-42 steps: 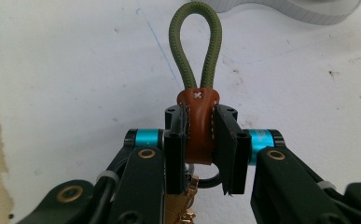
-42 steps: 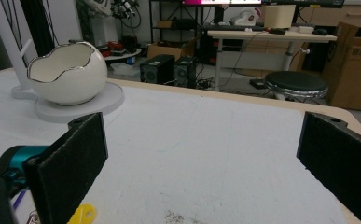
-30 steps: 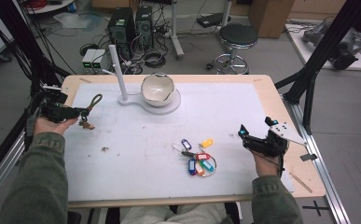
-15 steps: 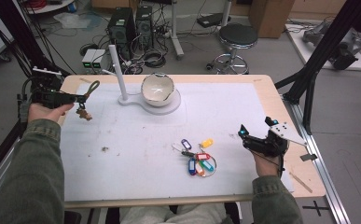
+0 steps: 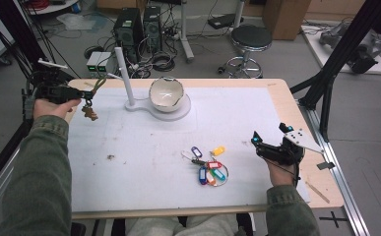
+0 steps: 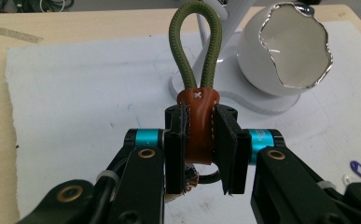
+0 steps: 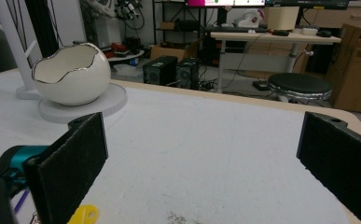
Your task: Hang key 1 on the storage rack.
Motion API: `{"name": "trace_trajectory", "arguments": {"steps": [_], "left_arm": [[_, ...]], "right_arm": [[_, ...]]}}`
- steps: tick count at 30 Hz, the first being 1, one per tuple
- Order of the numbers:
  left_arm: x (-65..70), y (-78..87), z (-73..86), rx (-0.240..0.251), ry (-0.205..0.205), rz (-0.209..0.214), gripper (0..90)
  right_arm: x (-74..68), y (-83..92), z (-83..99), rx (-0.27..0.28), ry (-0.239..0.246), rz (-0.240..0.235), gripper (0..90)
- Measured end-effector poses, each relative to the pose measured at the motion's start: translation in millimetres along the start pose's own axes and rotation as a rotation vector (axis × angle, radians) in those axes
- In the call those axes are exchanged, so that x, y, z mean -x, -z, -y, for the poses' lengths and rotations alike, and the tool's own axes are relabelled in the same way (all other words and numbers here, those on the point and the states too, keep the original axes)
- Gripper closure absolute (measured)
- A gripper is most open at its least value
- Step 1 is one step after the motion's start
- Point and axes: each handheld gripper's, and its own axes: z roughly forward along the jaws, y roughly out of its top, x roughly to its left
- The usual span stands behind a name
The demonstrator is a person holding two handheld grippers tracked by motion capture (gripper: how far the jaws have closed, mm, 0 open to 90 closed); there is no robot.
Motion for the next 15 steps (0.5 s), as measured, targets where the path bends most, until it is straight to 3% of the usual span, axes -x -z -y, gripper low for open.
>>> {"name": "trace_trajectory", "arguments": {"steps": [8,15], "left_arm": [[0.2,-8.2,-6.0,-0.004,0.011,-0.004,74.4],[-3.2,-3.9,-9.1,0.033,0.028,-0.013,74.4]], "right_arm": [[1.0,1.0,0.3,0.002,-0.002,-0.001,0.6],[0.3,1.3,0.4,-0.001,-0.006,-0.001,0.6]]}}
